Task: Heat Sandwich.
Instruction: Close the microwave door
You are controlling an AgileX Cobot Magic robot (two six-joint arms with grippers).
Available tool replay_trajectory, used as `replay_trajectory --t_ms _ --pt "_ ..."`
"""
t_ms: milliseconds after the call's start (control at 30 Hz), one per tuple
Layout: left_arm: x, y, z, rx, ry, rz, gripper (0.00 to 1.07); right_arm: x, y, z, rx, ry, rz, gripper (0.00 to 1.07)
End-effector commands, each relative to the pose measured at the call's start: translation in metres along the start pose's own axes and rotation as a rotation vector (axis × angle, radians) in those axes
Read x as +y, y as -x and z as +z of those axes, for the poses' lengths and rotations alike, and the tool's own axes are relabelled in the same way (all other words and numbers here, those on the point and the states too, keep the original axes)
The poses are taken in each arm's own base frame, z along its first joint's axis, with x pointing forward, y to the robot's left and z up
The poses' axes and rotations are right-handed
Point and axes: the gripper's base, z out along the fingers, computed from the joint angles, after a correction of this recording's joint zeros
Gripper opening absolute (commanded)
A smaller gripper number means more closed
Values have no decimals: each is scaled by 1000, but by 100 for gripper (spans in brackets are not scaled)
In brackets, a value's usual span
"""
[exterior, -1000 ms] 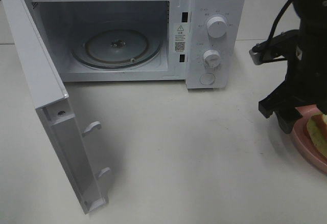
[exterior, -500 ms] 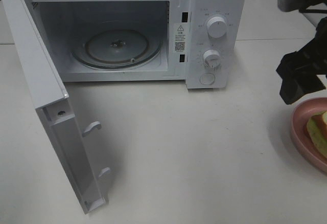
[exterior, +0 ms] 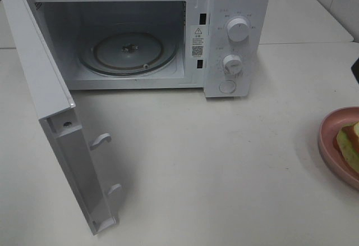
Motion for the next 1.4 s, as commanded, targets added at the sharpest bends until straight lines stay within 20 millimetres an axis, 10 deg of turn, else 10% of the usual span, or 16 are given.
replay_trajectory --t_ms 33,300,867,1400 --pt "0 -2 -3 -31 5 -1 97 -2 -13 -21 -70 9 1 76" --pt "0 -2 -3 -31 5 -1 97 -7 -62 -54 -265 15 29 76" --pt "0 -2 -3 -31 5 -1 97 -4 -178 -37 -488 -91 229 76" --pt "0 -2 -2 -26 5 -1 97 1 -196 -22 -544 -162 295 76"
